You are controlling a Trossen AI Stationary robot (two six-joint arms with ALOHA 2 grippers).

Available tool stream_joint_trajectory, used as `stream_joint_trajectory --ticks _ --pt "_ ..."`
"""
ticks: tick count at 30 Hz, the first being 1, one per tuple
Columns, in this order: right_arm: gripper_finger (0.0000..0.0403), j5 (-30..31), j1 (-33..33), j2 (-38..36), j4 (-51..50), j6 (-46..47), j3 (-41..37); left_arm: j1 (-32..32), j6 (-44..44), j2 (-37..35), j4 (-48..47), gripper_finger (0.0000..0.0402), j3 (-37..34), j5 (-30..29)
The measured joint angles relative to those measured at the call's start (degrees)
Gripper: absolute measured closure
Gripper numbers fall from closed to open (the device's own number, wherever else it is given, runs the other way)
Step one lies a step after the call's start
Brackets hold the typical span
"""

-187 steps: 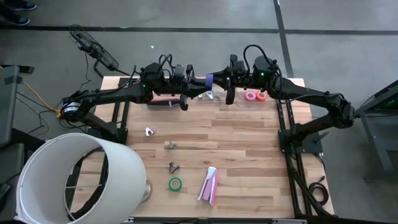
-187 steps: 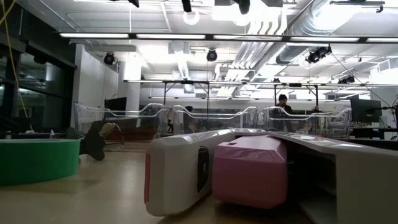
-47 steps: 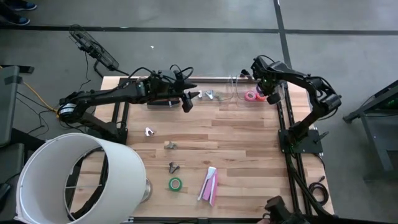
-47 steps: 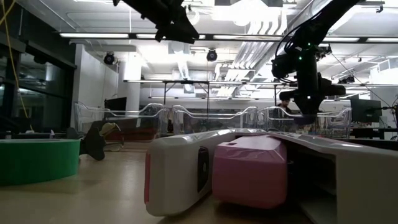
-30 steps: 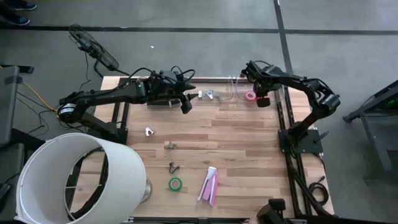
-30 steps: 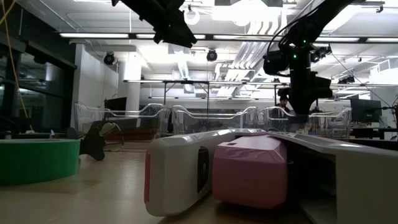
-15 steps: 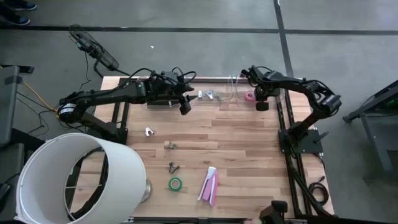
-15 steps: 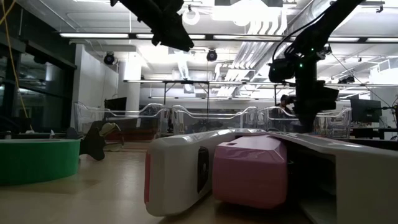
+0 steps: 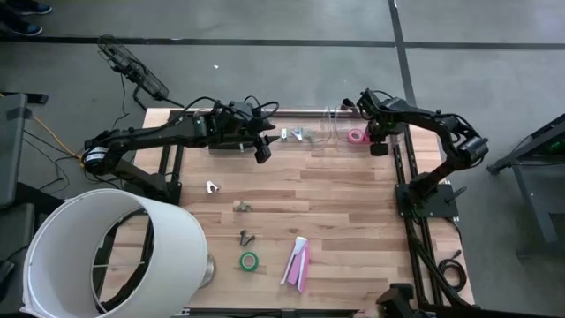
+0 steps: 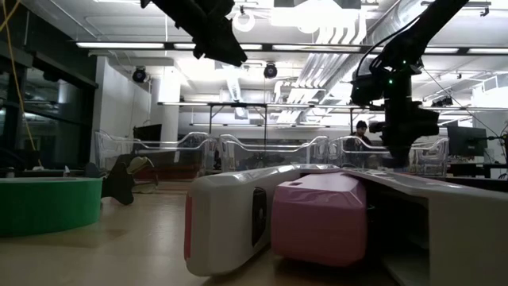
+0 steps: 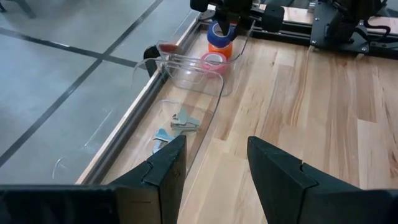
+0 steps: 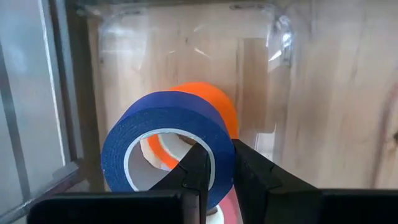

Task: Pick and place Stapler, Stapler remover, tape
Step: Put the violet tape into the right transparent bin

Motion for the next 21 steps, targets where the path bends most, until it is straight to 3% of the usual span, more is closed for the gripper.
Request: stream_joint_trajectory --ticks 10,21 --pt "0.0346 -0.7 0.0 0.0 0.0 -1.6 0.0 0.0 -0.5 0.0 0.7 0.0234 0.0 0.0" --pt "0.0265 -2.4 0.1 0.0 -1.3 -6.0 0.0 0.0 -0.5 0.0 1.1 0.0234 0.0 0.0"
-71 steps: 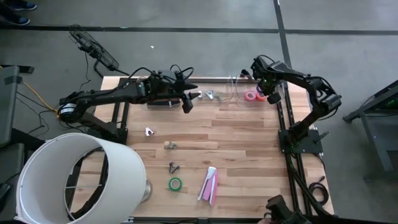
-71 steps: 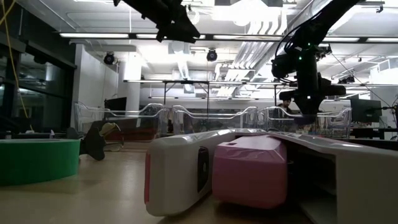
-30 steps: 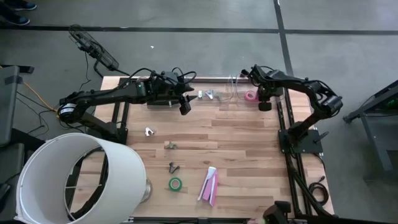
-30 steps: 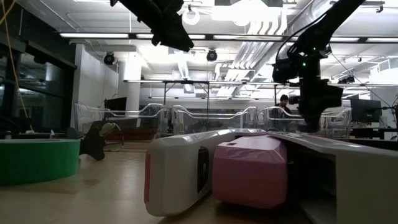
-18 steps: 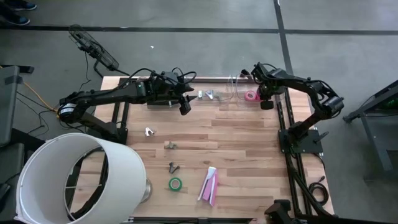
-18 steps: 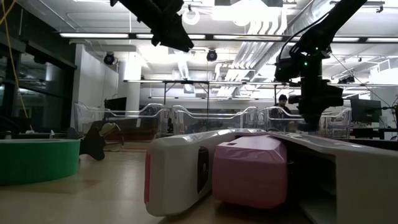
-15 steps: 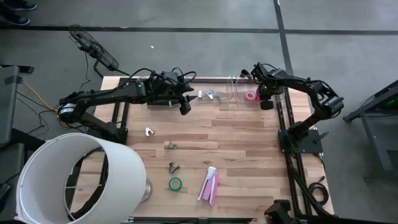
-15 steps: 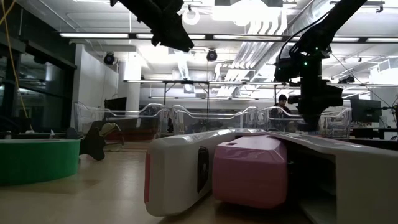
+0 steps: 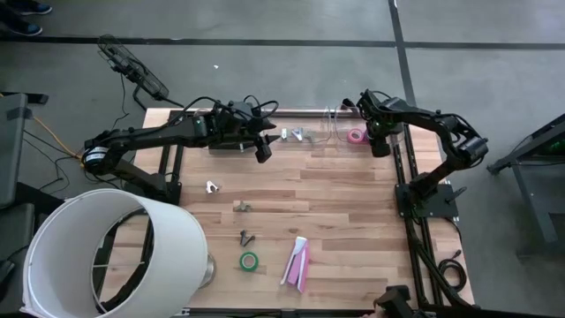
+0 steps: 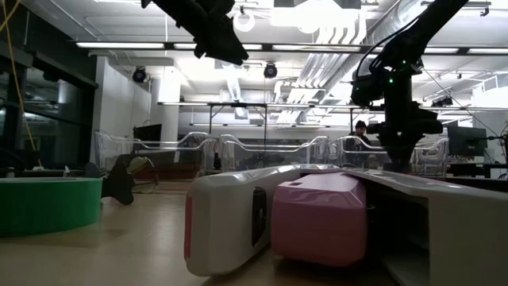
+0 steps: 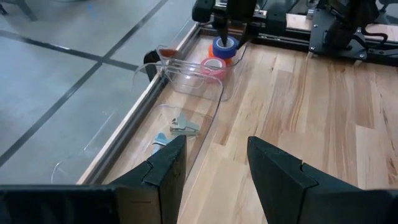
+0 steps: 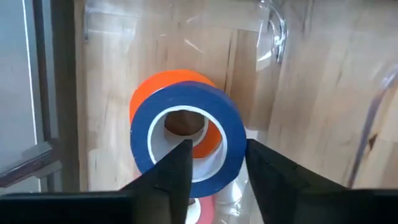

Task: Pick and place Stapler, Stapler remover, tape
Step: Put the violet tape into the right transparent bin, then put the red tape into the right transparent bin

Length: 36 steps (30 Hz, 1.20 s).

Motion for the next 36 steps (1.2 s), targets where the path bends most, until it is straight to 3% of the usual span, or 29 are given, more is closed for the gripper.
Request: stream_joint_trajectory --ticks 6,11,29,36 --pt "0.0213 0.2 0.0 0.0 1.8 -3.0 0.0 0.0 0.0 0.0 0.2 0.0234 0.0 0.0" --pt "0.0192 1.3 0.0 -0.1 2.2 -8.0 0.9 0.0 0.7 0.0 0.2 0.0234 0.0 0.0" --pt "0.0185 5.3 0.1 -6.7 3.3 -19.5 0.9 0.0 1.1 0.0 0.3 0.0234 0.0 0.0" --pt "0.0192 6.3 2.2 -9.4 11.0 -33.5 0.9 0.0 1.1 0.0 0.2 0.0234 0.0 0.0"
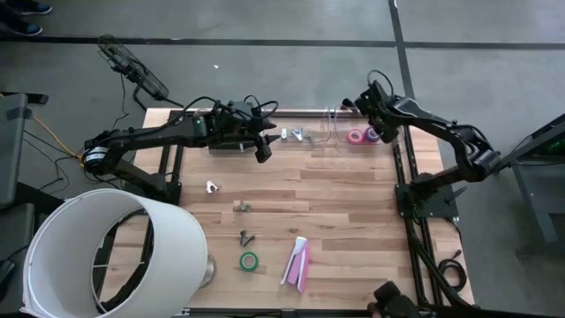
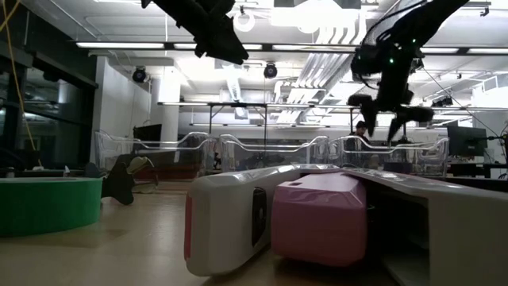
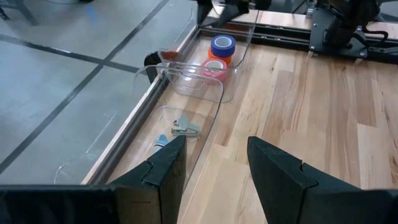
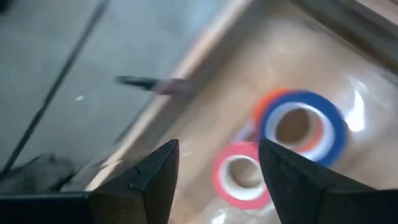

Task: Pick and place Stapler, Stapler remover, tape
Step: Put the red tape into the right transparent bin

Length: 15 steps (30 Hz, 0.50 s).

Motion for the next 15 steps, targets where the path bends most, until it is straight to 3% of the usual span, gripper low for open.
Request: stream_joint_trajectory --ticks 6,15 --pt "0.0190 0.6 0.7 -4.2 7.0 -16.0 0.0 0.0 0.0 -1.0 -0.9 0.0234 0.0 -0.4" --pt "0.0198 -8.4 2.0 -10.6 10.7 -36.7 0.0 0.0 -1.1 -2.5 -2.7 0.0234 0.0 -1.8"
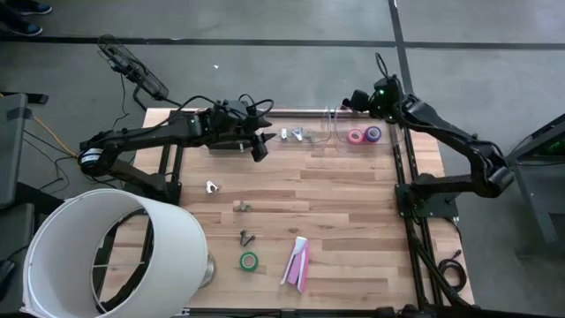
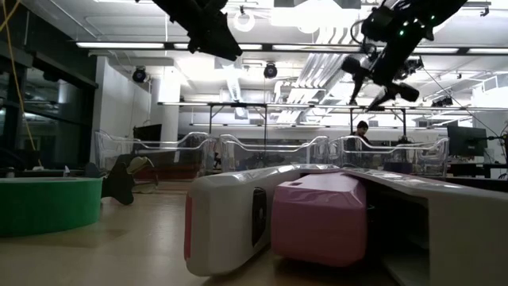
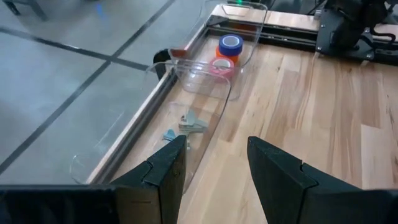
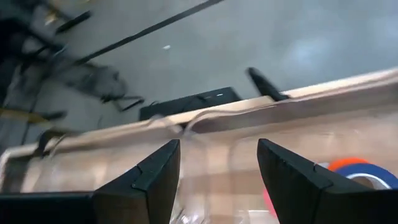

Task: Pick and place Stapler, Stapler remover, tape
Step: Put the red tape into the right transparent bin

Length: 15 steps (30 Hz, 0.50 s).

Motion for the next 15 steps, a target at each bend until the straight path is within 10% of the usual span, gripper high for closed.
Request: stream_joint_trajectory --ticks 15 --pt "0.0197 -14.6 6.1 -9.0 0.9 -18.7 0.0 0.0 -5.6 -1.6 -6.3 0.0234 0.0 -0.1"
